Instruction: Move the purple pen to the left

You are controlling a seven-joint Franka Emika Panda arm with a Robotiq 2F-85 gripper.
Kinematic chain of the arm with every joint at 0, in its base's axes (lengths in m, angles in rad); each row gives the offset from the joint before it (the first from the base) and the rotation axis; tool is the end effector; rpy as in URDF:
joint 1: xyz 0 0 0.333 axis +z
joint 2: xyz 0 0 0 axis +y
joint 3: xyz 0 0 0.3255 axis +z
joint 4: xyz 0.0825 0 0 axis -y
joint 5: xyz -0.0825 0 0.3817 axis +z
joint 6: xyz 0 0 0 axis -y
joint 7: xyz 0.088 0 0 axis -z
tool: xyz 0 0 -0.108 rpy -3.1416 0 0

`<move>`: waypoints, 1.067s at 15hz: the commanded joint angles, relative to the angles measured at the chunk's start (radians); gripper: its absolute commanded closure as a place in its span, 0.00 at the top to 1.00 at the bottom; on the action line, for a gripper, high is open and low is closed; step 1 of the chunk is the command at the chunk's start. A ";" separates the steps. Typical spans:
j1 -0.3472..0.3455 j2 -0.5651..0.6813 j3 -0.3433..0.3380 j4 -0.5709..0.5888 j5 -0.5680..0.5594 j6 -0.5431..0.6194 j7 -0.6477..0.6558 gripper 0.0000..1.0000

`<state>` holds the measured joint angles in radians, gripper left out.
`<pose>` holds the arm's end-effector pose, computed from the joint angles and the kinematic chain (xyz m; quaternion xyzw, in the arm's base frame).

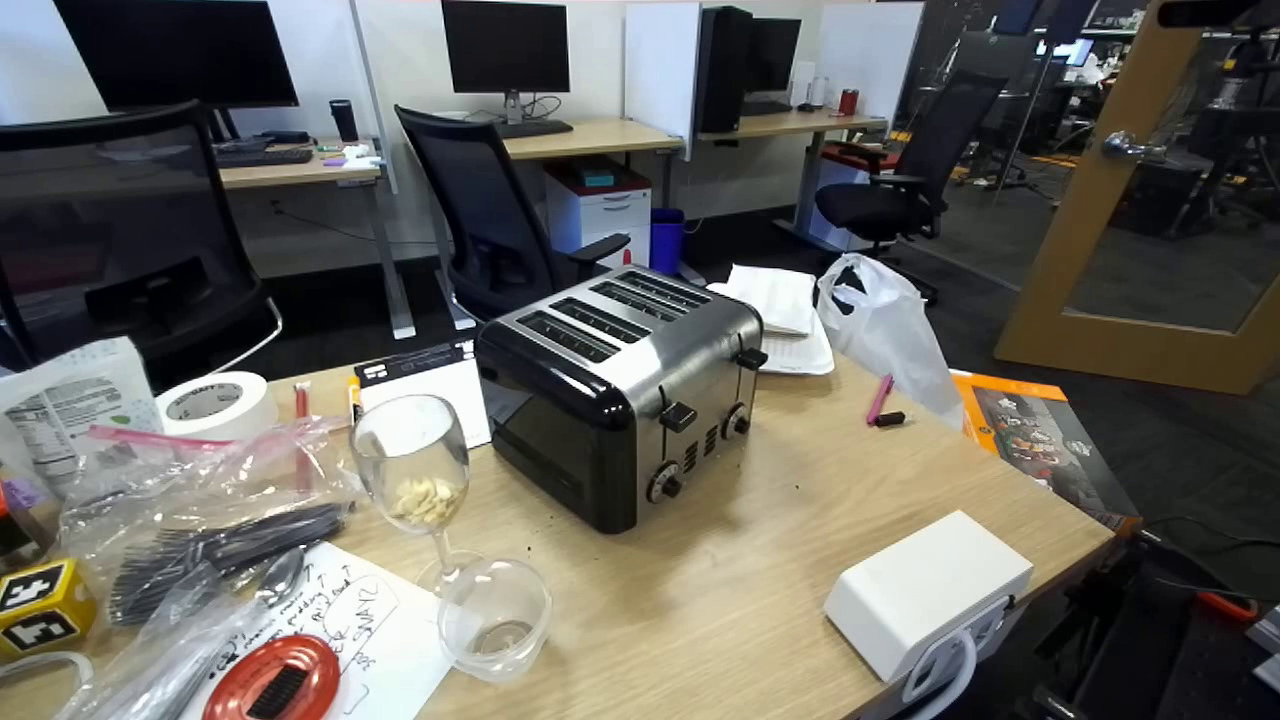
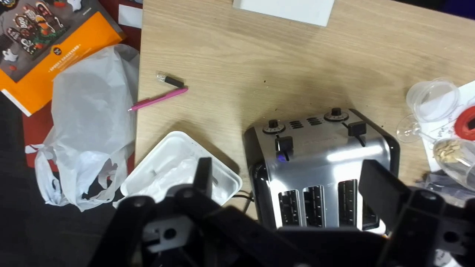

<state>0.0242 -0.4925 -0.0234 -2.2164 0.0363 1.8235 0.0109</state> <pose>0.4069 0.0017 0.5835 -0.9985 0.0076 -0.0495 0.0237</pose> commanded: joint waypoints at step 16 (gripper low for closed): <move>-0.072 0.199 0.077 -0.124 -0.181 0.101 0.469 1.00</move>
<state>-0.0409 -0.2940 0.0472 -2.3420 -0.1466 1.9261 0.4818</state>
